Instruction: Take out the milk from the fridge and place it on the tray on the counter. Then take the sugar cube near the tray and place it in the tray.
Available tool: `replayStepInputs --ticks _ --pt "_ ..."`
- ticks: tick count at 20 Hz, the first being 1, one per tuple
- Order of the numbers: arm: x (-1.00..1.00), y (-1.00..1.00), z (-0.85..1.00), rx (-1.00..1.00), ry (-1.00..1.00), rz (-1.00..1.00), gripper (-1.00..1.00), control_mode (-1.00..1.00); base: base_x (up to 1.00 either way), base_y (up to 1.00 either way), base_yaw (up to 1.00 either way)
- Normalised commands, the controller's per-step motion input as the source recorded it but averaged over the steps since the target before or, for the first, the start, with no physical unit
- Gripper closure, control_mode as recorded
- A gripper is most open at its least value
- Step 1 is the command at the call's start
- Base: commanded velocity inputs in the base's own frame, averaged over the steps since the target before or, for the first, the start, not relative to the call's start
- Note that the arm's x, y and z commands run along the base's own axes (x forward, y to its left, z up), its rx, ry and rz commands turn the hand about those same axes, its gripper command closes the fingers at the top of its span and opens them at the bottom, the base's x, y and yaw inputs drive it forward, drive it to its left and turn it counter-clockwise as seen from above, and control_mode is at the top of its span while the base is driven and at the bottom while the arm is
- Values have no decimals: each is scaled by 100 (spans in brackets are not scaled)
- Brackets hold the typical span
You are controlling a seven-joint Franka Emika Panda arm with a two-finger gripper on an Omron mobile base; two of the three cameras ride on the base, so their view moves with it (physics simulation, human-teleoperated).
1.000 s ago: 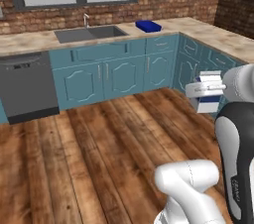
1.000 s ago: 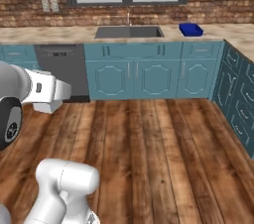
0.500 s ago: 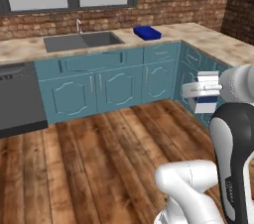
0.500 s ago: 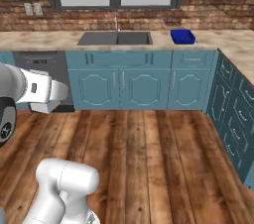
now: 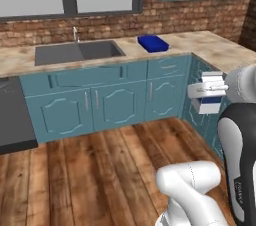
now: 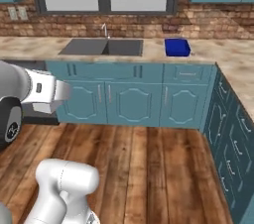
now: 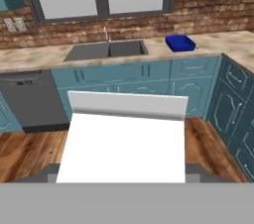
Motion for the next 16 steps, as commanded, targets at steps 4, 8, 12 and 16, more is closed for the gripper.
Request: replayStepInputs --ticks 4,8,12,16 --pt "0 0 0 0 0 0 100 100 100 0 8" --pt "0 0 0 0 0 0 100 100 100 -4 8" --pt "0 0 0 0 0 0 100 100 100 -36 9" --pt "0 0 0 0 0 0 100 100 100 -42 11"
